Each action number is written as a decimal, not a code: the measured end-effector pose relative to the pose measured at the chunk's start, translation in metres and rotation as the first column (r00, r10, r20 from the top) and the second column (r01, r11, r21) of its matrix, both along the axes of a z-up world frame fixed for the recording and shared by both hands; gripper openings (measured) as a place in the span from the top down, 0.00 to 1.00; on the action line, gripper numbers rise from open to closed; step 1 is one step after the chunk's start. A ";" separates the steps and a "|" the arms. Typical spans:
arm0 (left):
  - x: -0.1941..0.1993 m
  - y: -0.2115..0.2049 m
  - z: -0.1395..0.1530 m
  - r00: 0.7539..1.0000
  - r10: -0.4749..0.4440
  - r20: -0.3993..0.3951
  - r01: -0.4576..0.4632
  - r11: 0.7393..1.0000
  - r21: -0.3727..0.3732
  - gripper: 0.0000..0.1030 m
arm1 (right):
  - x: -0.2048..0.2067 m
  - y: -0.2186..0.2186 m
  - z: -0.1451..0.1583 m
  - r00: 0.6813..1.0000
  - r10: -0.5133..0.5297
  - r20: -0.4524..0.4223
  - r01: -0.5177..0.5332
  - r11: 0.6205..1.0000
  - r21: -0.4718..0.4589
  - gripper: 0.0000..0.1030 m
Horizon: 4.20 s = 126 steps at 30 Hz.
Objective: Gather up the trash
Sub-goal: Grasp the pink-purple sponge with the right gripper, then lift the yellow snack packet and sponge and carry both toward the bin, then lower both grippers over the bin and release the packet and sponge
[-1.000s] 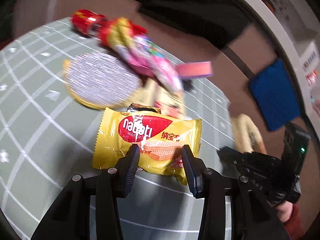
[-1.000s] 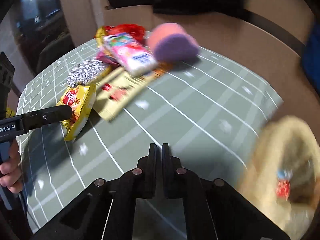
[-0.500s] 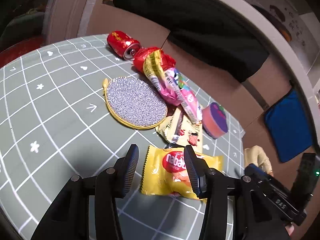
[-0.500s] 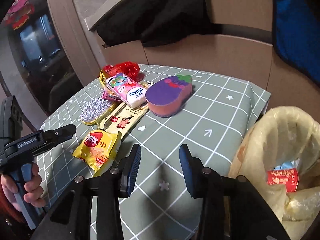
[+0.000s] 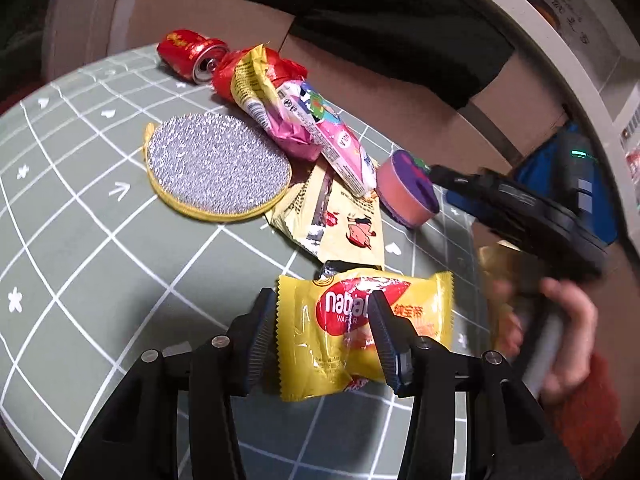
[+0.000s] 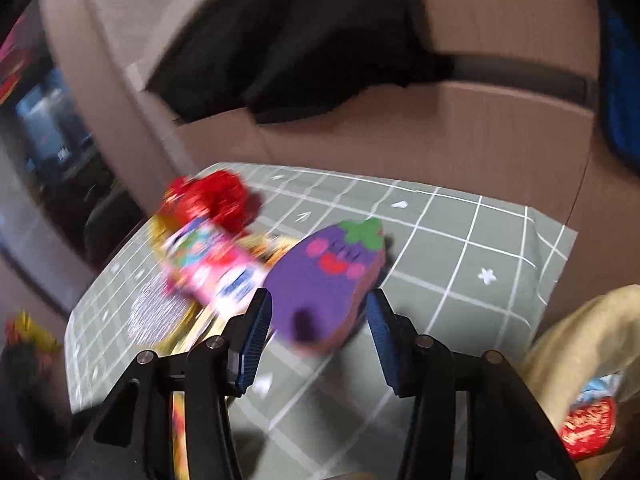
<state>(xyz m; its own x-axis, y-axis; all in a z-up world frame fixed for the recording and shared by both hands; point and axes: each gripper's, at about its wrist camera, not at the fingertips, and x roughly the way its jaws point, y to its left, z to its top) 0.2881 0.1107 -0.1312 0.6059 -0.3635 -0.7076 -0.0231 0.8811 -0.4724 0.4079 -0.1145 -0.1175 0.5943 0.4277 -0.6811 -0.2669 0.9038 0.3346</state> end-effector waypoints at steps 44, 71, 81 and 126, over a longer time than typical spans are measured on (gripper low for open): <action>-0.015 -0.083 0.001 0.979 -0.203 0.027 0.190 0.951 0.244 0.61 | -0.166 -0.079 0.033 0.991 -0.032 0.128 0.043 0.995 -0.089 0.67; -0.058 -0.095 0.087 0.932 -0.127 0.338 0.039 0.966 0.255 0.98 | -0.201 -0.106 0.068 0.965 -0.088 0.246 0.102 0.994 -0.045 0.67; -0.044 -0.152 0.146 0.859 -0.208 0.467 0.118 0.969 0.216 0.98 | -0.209 -0.128 0.090 0.938 -0.134 0.319 0.184 0.974 -0.133 0.67; 0.056 -0.260 0.046 0.929 -0.310 0.201 0.301 0.951 0.076 0.64 | -0.134 -0.233 0.009 0.940 -0.331 0.079 0.338 0.934 -0.112 0.67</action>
